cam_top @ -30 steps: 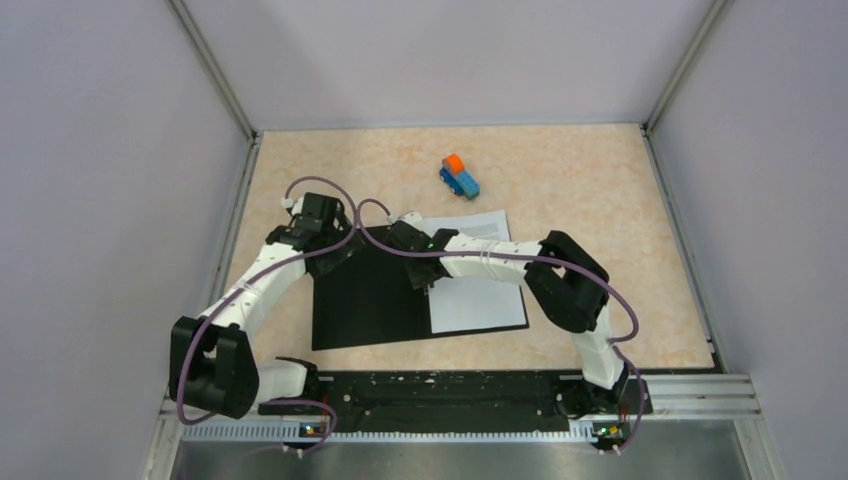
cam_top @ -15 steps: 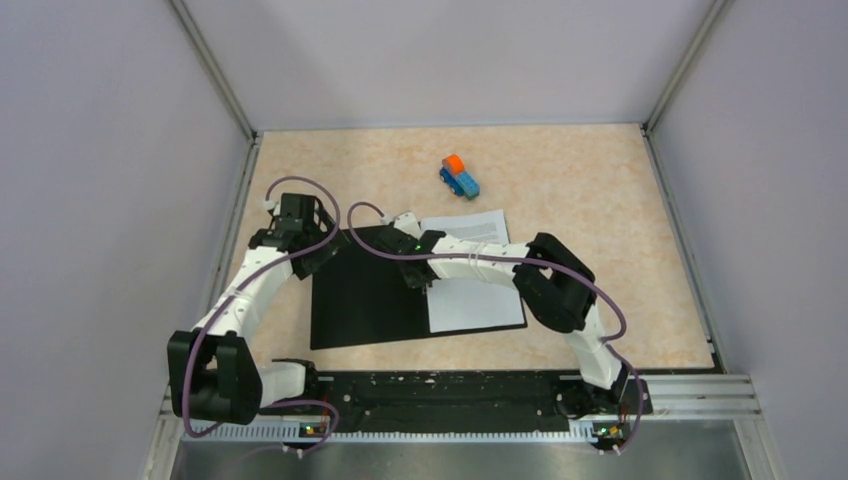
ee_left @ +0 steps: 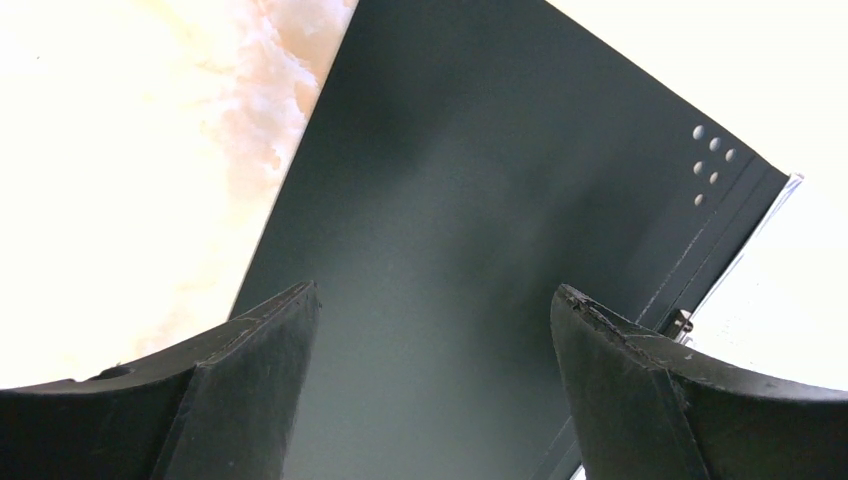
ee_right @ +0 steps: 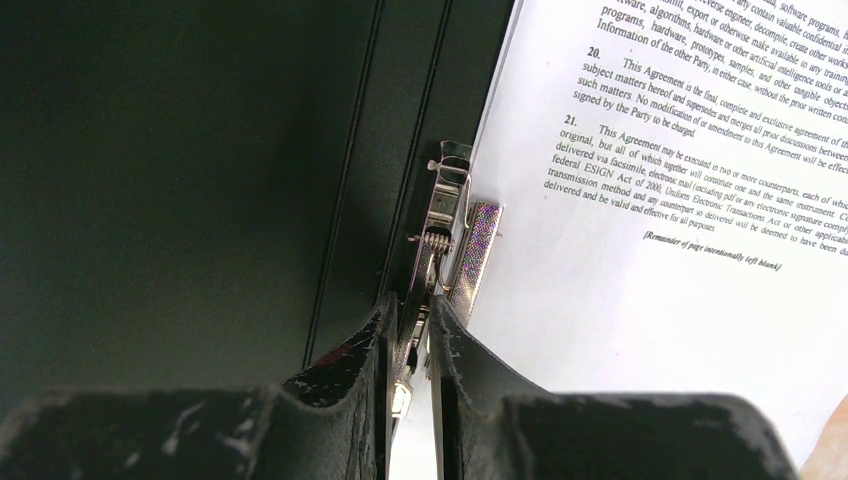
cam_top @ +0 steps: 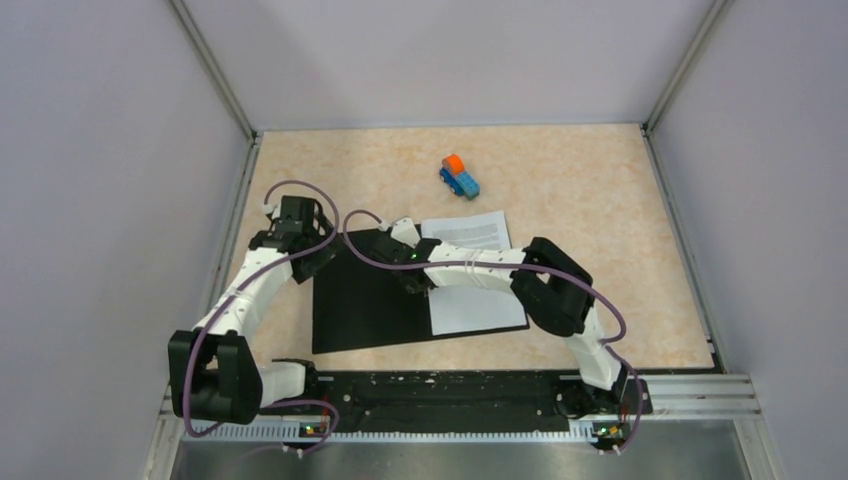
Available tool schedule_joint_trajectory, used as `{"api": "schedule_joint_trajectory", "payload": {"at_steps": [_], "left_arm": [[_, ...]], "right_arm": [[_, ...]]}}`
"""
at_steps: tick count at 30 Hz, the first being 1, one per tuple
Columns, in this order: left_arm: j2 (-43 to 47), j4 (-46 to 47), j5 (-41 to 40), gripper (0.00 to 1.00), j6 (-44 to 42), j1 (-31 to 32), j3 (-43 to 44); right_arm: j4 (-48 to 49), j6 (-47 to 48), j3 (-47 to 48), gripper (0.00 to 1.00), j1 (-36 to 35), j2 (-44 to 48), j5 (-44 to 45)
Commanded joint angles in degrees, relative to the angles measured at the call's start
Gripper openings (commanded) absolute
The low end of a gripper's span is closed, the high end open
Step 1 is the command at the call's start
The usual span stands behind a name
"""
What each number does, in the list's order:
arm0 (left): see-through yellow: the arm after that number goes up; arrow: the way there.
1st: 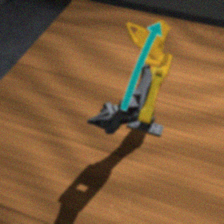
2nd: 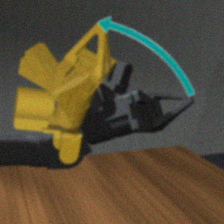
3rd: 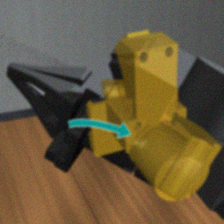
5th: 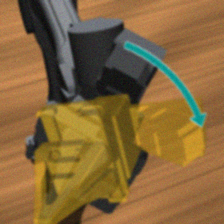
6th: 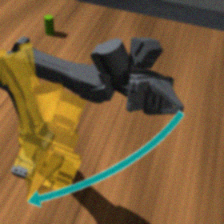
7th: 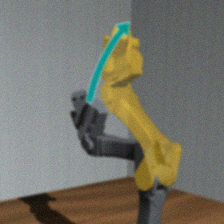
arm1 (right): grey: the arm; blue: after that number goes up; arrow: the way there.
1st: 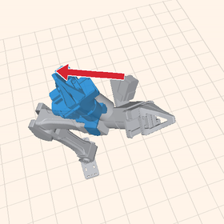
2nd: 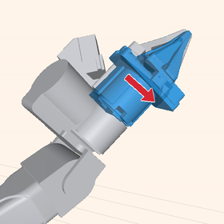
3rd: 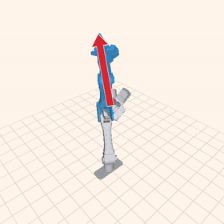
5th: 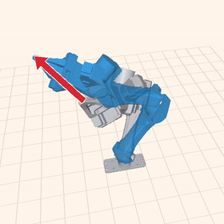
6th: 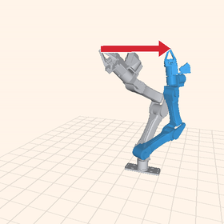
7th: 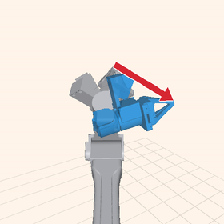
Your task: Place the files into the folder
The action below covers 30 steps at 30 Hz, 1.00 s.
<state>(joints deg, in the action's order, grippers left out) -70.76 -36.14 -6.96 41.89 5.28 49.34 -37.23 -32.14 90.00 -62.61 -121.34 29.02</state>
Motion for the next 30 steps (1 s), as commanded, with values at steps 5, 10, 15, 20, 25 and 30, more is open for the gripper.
{"api": "schedule_joint_trajectory", "payload": {"at_steps": [5, 10, 15, 20, 25, 30], "left_arm": [[1.55, -0.08, -2.52, 0.9, 1.02, -0.96, -1.42], [2.17, 0.03, -2.75, 0.9, 1.65, -1.23, -1.95], [3.15, 0.01, -3.7, 0.9, 2.52, -1.37, -2.59], [4.17, -0.03, -3.94, 0.9, 3.18, -1.48, -3.23], [5.18, 0.07, -3.77, 0.9, 3.38, -1.5, -3.89], [5.98, 0.4, -3.26, 0.9, 3.39, -1.59, -4.81]], "right_arm": [[-5.47, -2.19, -1.02, 0.17, -2.66, 1.12, 1.32], [-7.35, -3.26, 0.22, 0.17, -3.43, 0.68, 2.86], [-9.52, -4.41, 1.61, 0.18, -4.36, 0.24, 4.34], [-11.45, -5.41, 2.84, 0.18, -5.17, -0.26, 5.5], [-13.42, -6.64, 3.8, 0.19, -5.91, -0.59, 6.36], [-14.44, -7.89, 3.75, 0.19, -6.35, -0.25, 6.27]]}}
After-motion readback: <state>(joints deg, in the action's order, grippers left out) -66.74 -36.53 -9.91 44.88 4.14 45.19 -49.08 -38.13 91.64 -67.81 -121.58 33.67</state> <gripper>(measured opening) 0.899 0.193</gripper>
